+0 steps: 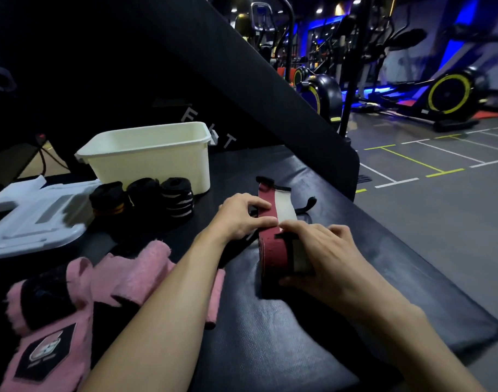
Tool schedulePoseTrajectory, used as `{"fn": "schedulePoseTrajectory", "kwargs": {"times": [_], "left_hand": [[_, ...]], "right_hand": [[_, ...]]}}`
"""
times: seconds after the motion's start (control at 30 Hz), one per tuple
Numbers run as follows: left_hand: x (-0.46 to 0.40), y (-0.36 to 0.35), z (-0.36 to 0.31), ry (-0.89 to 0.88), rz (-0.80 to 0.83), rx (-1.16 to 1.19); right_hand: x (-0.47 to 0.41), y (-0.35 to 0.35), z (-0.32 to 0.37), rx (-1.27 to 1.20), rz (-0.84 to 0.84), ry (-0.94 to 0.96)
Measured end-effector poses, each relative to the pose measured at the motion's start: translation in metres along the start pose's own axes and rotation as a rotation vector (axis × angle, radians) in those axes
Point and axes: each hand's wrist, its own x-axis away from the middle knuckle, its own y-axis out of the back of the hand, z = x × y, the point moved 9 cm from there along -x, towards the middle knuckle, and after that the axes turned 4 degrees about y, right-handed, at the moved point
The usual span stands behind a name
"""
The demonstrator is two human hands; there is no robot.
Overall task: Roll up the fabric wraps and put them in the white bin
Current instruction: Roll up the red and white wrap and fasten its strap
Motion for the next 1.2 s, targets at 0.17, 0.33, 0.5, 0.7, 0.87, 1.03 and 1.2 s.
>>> {"fn": "schedulePoseTrajectory", "kwargs": {"times": [0.17,0.33,0.5,0.7,0.87,1.03,1.2], "left_hand": [[0.001,-0.003,-0.002,-0.051,0.071,0.101],[0.005,-0.012,-0.008,-0.065,0.177,0.133],[0.005,-0.014,-0.007,-0.059,0.187,0.191],[0.008,-0.014,-0.007,-0.059,0.183,0.301],[0.009,-0.014,-0.009,-0.063,0.194,0.310],[0.011,-0.019,-0.009,-0.051,0.232,0.296],[0.011,-0.022,-0.006,-0.022,0.267,0.284]], "right_hand": [[0.001,0.013,0.013,0.015,0.077,-0.004],[0.002,0.015,0.022,-0.016,0.146,-0.008],[-0.002,0.008,0.014,-0.127,0.191,-0.052],[-0.007,-0.002,0.005,-0.148,0.150,-0.074],[-0.010,0.002,-0.003,-0.234,0.028,-0.096],[-0.014,-0.001,-0.005,-0.218,0.033,-0.145],[-0.017,-0.003,-0.011,-0.180,0.042,-0.246]]}}
